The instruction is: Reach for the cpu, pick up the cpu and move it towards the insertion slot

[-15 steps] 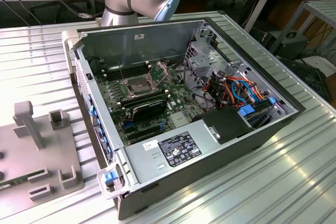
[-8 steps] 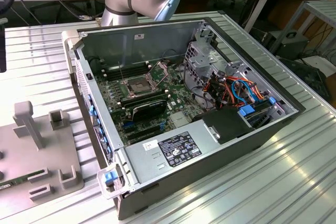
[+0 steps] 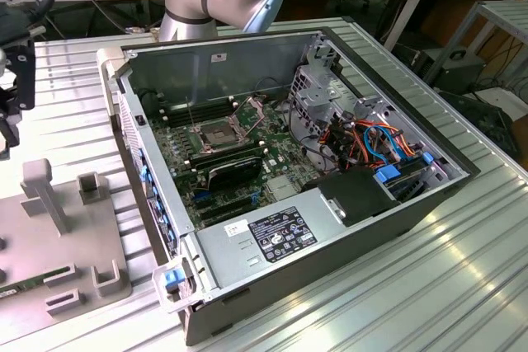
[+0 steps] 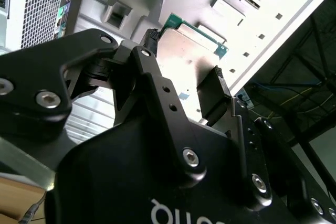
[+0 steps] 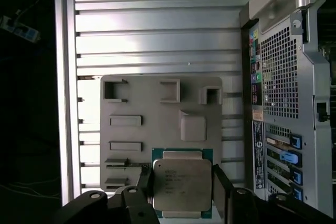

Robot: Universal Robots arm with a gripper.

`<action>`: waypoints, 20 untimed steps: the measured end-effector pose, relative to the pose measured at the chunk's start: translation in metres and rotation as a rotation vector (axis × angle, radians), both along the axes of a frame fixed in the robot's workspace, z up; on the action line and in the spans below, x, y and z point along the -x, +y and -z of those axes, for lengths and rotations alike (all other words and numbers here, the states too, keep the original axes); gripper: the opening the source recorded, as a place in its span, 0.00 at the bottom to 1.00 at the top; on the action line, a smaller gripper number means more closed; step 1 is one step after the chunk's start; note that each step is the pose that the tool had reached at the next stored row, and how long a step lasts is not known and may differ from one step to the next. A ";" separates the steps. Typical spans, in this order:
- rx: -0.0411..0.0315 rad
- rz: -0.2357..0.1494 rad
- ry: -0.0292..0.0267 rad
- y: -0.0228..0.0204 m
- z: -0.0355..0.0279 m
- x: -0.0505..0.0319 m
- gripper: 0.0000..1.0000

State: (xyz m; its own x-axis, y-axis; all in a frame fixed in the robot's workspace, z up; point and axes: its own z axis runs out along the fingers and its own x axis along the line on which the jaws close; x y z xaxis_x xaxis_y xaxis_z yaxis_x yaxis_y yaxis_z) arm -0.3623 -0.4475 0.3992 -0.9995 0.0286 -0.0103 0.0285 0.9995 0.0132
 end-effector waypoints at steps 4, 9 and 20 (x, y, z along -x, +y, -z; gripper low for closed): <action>0.0000 0.000 0.0000 0.0000 0.0000 -0.0078 0.55; 0.0000 0.000 0.0000 0.0000 0.0000 -0.0192 0.55; -0.0001 0.000 -0.0001 0.0000 0.0001 -0.0396 0.55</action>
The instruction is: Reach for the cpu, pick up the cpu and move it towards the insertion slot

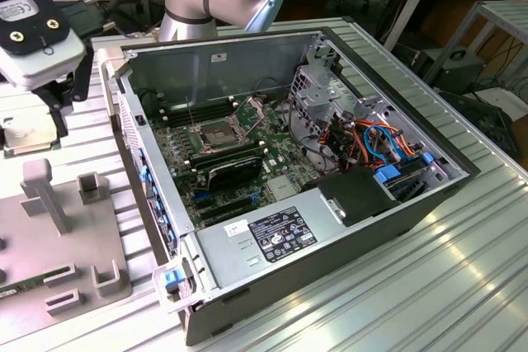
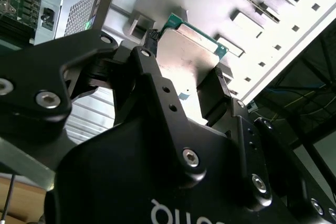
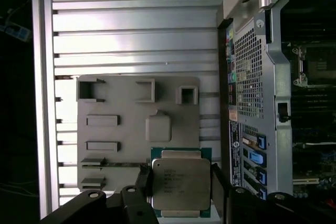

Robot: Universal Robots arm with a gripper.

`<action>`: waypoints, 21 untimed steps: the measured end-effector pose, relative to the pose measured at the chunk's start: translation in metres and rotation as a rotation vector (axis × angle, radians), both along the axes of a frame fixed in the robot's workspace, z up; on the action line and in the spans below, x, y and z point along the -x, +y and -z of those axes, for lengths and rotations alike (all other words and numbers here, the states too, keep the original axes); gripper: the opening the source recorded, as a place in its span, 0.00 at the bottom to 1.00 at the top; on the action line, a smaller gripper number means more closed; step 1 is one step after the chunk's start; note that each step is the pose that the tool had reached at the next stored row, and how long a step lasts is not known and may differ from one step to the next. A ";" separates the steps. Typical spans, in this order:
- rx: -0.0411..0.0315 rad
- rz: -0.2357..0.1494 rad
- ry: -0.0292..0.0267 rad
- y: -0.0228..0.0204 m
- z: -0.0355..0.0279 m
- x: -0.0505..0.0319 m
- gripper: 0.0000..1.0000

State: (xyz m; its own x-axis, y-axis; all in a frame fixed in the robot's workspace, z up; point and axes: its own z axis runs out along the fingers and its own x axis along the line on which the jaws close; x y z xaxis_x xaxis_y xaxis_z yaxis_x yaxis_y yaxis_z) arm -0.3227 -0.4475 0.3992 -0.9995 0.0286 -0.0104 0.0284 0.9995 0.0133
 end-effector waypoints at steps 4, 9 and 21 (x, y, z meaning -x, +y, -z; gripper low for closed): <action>0.0001 0.000 0.0001 0.0000 -0.0001 -0.0078 0.55; 0.0001 0.000 0.0001 0.0000 -0.0001 -0.0177 0.55; 0.0002 0.000 0.0001 0.0000 -0.0001 -0.0468 0.55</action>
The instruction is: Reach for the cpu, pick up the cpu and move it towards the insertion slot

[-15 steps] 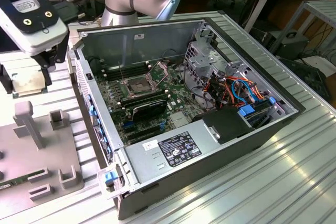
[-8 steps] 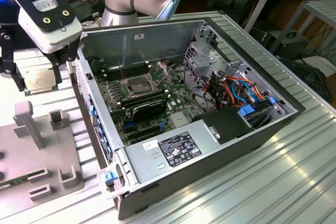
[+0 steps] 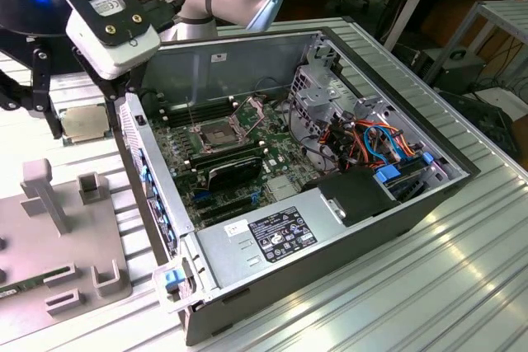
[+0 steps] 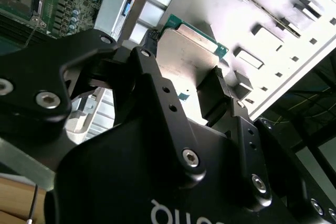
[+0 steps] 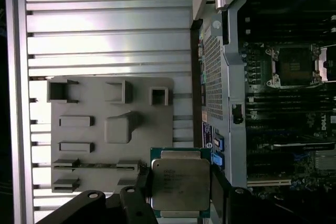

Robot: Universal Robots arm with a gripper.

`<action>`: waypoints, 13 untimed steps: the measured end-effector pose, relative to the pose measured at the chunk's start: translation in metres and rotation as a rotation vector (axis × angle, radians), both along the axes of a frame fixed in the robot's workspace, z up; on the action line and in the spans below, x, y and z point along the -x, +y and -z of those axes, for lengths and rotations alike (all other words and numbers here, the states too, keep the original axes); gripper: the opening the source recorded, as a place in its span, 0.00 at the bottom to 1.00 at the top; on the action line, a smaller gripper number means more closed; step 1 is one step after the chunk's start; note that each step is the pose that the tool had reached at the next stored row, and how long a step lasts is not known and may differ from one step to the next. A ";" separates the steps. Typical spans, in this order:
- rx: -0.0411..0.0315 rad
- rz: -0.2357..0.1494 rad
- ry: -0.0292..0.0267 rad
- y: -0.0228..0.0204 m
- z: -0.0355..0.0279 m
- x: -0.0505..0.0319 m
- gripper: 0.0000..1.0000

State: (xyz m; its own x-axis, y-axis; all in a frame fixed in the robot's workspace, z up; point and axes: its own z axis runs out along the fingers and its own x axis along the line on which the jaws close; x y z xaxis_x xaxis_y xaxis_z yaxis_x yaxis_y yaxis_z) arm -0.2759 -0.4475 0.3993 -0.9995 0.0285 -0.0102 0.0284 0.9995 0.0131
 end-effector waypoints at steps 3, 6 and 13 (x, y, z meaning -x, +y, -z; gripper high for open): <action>-0.0001 0.000 0.0000 0.0000 0.0000 -0.0068 0.55; -0.0002 0.000 -0.0001 0.0000 0.0001 -0.0127 0.55; -0.0001 0.000 0.0000 0.0000 0.0000 -0.0280 0.55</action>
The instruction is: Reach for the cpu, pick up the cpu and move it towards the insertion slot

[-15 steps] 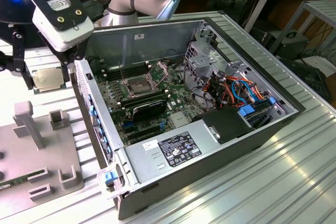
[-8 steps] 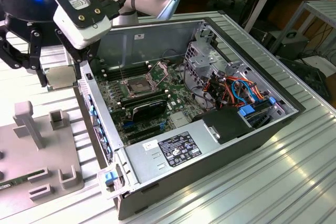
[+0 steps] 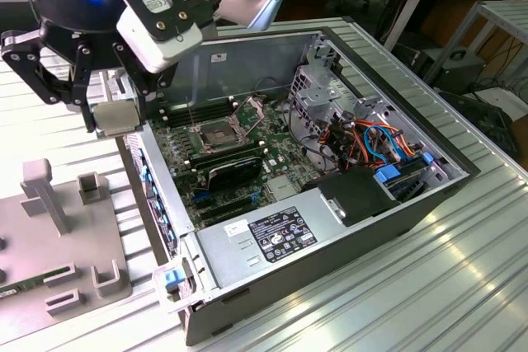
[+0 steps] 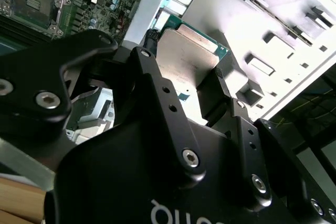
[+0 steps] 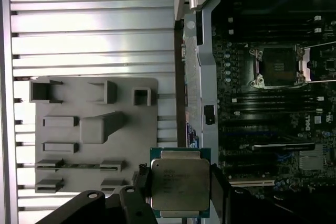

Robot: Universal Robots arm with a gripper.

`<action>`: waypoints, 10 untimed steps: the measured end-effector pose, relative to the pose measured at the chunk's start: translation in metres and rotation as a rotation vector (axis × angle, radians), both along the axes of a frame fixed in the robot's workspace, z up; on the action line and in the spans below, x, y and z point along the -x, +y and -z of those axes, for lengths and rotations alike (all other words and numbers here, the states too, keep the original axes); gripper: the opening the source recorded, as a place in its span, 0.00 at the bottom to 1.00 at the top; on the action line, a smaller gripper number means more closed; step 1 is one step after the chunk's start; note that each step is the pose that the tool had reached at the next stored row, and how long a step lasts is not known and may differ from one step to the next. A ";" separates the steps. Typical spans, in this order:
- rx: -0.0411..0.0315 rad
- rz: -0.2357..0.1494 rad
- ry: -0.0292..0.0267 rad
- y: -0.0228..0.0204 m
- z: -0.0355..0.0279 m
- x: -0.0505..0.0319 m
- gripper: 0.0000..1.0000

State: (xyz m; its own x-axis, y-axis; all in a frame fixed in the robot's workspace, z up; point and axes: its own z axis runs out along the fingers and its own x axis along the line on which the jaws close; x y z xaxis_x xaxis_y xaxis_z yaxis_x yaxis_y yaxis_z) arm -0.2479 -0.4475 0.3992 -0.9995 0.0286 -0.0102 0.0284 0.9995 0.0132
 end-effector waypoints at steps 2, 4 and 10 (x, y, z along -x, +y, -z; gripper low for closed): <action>0.0000 0.000 -0.0001 0.0000 0.0000 -0.0051 0.55; 0.0000 0.000 0.0000 0.0000 0.0000 -0.0088 0.55; 0.0000 0.000 0.0000 0.0000 0.0000 -0.0218 0.55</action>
State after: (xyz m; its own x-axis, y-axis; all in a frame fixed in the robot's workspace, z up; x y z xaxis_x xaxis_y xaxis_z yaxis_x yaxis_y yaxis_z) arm -0.2261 -0.4475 0.3992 -0.9995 0.0285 -0.0103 0.0284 0.9995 0.0132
